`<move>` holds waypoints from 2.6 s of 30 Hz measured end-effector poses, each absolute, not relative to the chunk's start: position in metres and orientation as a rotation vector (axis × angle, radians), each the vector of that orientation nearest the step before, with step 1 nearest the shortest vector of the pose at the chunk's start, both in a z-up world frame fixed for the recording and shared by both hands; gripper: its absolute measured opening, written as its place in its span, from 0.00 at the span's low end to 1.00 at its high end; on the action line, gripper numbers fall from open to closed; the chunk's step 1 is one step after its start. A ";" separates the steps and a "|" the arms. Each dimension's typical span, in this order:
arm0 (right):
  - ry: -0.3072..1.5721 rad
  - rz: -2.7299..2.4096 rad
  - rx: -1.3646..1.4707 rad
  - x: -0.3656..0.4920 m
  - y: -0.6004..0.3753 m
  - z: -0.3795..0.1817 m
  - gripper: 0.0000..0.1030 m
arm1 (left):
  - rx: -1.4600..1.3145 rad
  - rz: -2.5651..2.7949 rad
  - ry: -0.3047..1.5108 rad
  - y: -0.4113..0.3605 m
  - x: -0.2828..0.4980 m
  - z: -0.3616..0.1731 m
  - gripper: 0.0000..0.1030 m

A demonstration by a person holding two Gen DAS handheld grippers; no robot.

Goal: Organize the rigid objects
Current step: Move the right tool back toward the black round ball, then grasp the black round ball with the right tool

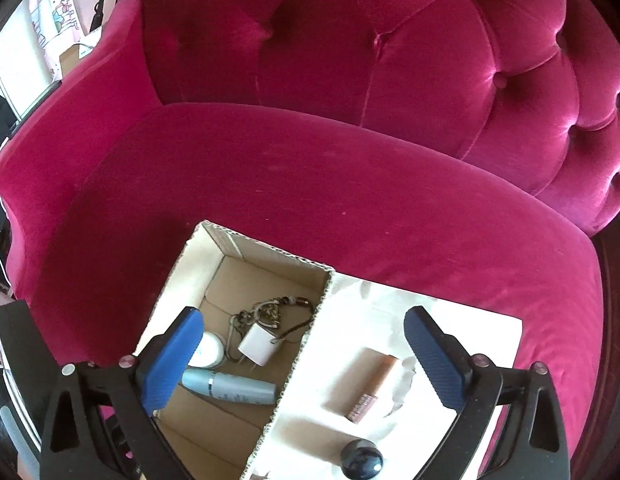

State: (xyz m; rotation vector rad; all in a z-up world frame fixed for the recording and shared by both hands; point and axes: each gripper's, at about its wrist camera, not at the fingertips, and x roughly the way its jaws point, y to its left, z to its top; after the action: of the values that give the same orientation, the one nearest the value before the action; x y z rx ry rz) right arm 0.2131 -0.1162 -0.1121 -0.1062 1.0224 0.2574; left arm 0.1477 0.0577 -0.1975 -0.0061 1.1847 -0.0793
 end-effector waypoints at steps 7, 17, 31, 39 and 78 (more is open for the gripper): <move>1.031 0.214 -0.098 0.202 -0.137 -0.112 0.99 | -0.007 -0.079 1.184 0.057 0.148 -0.197 0.03; 1.043 0.167 -0.086 0.180 -0.167 -0.113 0.99 | -0.007 -0.079 1.183 0.057 0.147 -0.196 0.03; 1.093 0.121 -0.059 0.148 -0.192 -0.144 0.99 | 0.004 -0.077 1.180 0.054 0.147 -0.194 0.03; 1.122 0.098 -0.050 0.137 -0.199 -0.168 1.00 | 0.013 -0.078 1.177 0.053 0.145 -0.195 0.03; 1.164 0.130 -0.007 0.116 -0.191 -0.209 0.40 | 0.023 -0.075 1.176 0.051 0.144 -0.194 0.03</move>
State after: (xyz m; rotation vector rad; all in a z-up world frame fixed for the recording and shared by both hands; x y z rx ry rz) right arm 0.1159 -0.1913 -0.2086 -0.0070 1.1640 0.1297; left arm 0.1436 0.0511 -0.1937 0.0231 1.1760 -0.0752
